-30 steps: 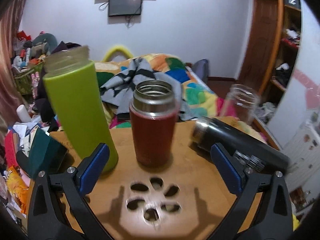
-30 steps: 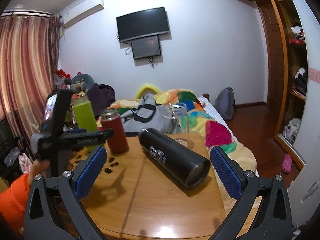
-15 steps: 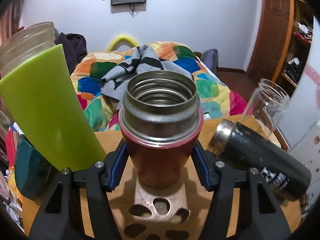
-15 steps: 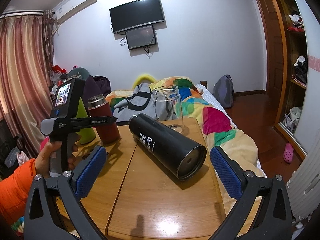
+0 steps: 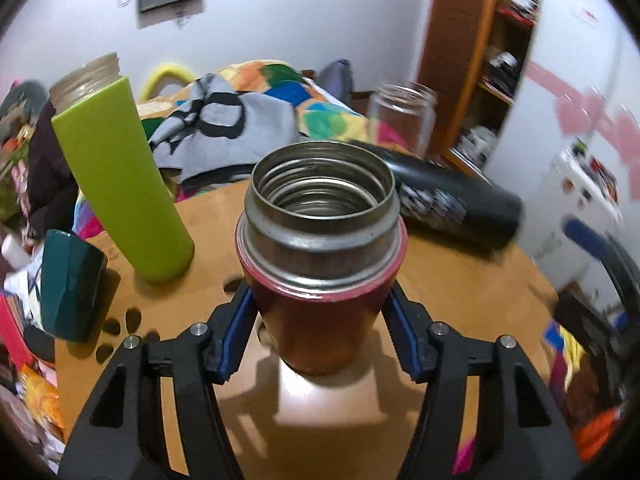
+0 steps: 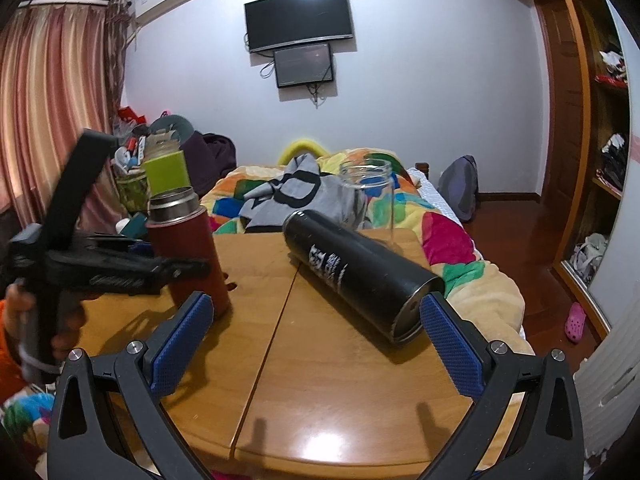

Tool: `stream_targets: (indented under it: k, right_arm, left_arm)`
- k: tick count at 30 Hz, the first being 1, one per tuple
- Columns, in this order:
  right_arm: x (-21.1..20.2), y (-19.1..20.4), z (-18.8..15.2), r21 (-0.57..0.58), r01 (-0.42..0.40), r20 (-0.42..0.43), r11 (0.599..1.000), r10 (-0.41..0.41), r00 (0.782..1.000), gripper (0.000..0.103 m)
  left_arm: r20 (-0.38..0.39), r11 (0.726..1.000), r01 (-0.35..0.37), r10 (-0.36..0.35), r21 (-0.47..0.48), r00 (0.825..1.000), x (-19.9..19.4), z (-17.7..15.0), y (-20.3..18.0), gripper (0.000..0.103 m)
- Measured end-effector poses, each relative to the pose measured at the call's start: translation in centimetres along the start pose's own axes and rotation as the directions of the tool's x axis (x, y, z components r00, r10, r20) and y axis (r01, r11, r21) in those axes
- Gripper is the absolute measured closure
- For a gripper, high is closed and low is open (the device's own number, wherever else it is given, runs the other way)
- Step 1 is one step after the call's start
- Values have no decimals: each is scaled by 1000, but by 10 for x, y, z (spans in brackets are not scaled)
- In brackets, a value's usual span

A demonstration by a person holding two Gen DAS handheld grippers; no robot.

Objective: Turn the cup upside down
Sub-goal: 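Close the left tool around the red thermos cup and lift it, then grasp the red cup with the right tool while the left tool releases it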

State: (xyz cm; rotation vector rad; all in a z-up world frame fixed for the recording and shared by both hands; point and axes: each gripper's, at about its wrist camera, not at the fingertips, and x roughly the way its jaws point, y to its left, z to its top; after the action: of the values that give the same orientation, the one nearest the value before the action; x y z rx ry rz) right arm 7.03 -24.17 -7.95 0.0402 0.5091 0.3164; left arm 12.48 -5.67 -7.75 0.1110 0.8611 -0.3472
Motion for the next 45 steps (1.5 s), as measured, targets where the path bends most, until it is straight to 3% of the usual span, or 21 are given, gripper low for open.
stream_targets:
  k: [7,18,25,30,35,37,40,45]
  right_arm:
    - [-2,15,-16,-44,-23,-40,999,22,999,0]
    - [6,34,-30,-92,-59,-90,994,50,995,0]
    - [20,54,-36,-119,-132,-131,984,116,985,0]
    - [34,76,-38,-142,-204,-153,969,182,971,0]
    - [51,101,-39,-170,-248,-166,954,221,961,0]
    - [57,106,-39,-182,-246,-169,952,216,962,9]
    - [61,114,-40,-196,-256,-178,947,222,959,23]
    - [60,116,-37,-187,-255,-139,949,231,963,33]
  left_arm:
    - [4,994,91,-91,63,996,-31,-32,-18,42]
    - [63,993,110,-113,52,992,-37,-45,-16,42]
    - [134,989,146,-146,9,980,-63,-62,-1,39]
    - [192,988,130,-113,-80,975,-84,-80,31,39]
    - [200,981,104,-70,-163,977,-82,-86,56,39]
    - [195,978,89,-51,-189,979,-75,-84,62,39]
    - [197,973,95,-52,-212,979,-64,-82,69,50]
    - [223,966,140,-90,-219,971,-49,-70,72,66]
